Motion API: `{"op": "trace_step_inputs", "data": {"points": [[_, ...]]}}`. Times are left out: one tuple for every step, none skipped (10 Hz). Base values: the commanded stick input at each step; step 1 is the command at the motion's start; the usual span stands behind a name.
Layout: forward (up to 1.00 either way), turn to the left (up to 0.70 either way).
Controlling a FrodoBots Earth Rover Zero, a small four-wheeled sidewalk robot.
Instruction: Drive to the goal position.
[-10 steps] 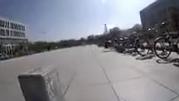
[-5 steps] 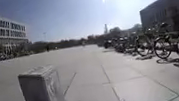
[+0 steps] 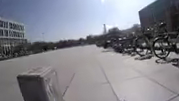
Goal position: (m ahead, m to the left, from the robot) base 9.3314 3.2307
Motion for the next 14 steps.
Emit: {"op": "trace_step_inputs", "data": {"points": [[0.00,0.00],[0.00,0.00],[0.00,0.00],[0.00,0.00],[0.00,0.00],[0.08,0.00],[0.70,0.00],[0.70,0.00],[0.70,0.00],[0.70,0.00],[0.70,0.00],[0.70,0.00],[0.70,0.00],[0.70,0.00]]}}
